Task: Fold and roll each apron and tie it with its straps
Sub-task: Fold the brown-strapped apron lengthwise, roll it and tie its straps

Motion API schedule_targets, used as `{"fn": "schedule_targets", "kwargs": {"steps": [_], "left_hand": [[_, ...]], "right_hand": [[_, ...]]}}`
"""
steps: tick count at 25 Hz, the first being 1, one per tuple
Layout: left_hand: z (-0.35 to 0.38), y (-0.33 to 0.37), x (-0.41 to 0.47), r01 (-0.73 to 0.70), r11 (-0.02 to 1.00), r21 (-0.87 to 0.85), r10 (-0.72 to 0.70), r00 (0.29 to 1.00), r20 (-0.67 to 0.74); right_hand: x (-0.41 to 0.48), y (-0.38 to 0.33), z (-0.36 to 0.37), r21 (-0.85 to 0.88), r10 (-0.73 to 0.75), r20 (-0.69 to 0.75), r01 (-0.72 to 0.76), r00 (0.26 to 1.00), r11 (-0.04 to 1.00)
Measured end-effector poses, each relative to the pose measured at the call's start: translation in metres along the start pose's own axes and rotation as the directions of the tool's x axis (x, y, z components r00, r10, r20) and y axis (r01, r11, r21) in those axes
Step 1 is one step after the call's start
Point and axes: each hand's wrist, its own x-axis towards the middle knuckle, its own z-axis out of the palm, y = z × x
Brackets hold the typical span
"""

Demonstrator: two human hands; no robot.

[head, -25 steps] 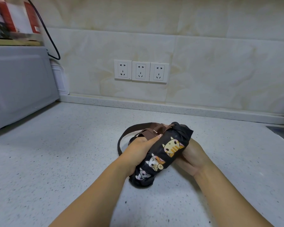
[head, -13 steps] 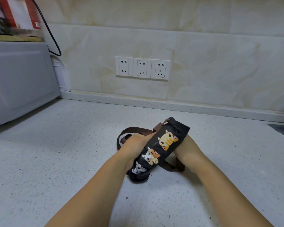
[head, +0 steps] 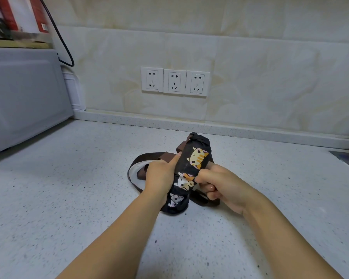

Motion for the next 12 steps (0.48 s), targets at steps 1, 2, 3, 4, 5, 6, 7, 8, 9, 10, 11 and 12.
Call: {"fn": "schedule_targets", "kwargs": {"steps": [1, 2, 3, 4, 5, 6, 7, 8, 9, 10, 11, 12], "left_hand": [[0.002, -0.003, -0.001, -0.032, 0.999, -0.018, 0.031, 0.998, -0.052], [0.003, 0.002, -0.007, -0.044, 0.996, -0.074, 0.040, 0.998, -0.049], [0.006, 0.002, -0.008, -0.094, 0.994, -0.047, 0.094, 0.996, -0.010], [0.004, 0.000, -0.006, -0.079, 0.995, -0.066, 0.080, 0.997, 0.009], [0.003, -0.002, -0.005, -0.094, 0.993, -0.071, 0.097, 0.995, 0.037], [0.002, -0.002, -0.006, -0.070, 0.988, -0.136, 0.084, 0.991, 0.100], [0.001, 0.000, -0.006, -0.038, 0.981, -0.191, 0.073, 0.982, 0.176], [-0.001, 0.001, -0.008, -0.004, 0.975, -0.224, 0.062, 0.966, 0.253], [-0.002, 0.001, -0.006, -0.029, 0.981, -0.194, 0.081, 0.961, 0.265], [-0.003, -0.001, -0.004, -0.085, 0.990, -0.116, 0.111, 0.964, 0.240], [-0.001, -0.003, -0.002, -0.175, 0.984, 0.039, 0.166, 0.971, 0.172], [0.000, -0.004, -0.002, -0.248, 0.954, 0.170, 0.236, 0.967, 0.092]], "right_hand": [[0.000, 0.002, 0.000, -0.032, -0.007, 0.010, 0.007, 1.000, 0.999], [0.003, 0.006, 0.000, -0.057, -0.003, -0.030, 0.001, 1.000, 0.998], [0.007, 0.009, -0.001, -0.051, 0.002, -0.099, -0.007, 0.995, 0.999], [0.011, 0.011, -0.002, -0.018, 0.011, -0.165, -0.015, 0.986, 1.000], [0.013, 0.013, -0.004, 0.017, 0.029, -0.209, -0.026, 0.978, 1.000], [0.014, 0.014, -0.007, 0.045, 0.052, -0.240, -0.042, 0.969, 0.998], [0.015, 0.015, -0.010, 0.070, 0.073, -0.262, -0.057, 0.962, 0.996], [0.015, 0.016, -0.013, 0.088, 0.088, -0.273, -0.066, 0.958, 0.994], [0.015, 0.016, -0.014, 0.090, 0.100, -0.273, -0.078, 0.957, 0.993], [0.015, 0.017, -0.015, 0.072, 0.112, -0.274, -0.096, 0.955, 0.993], [0.016, 0.017, -0.014, 0.035, 0.125, -0.279, -0.120, 0.952, 0.992], [0.016, 0.017, -0.013, -0.006, 0.142, -0.291, -0.150, 0.946, 0.989]]}}
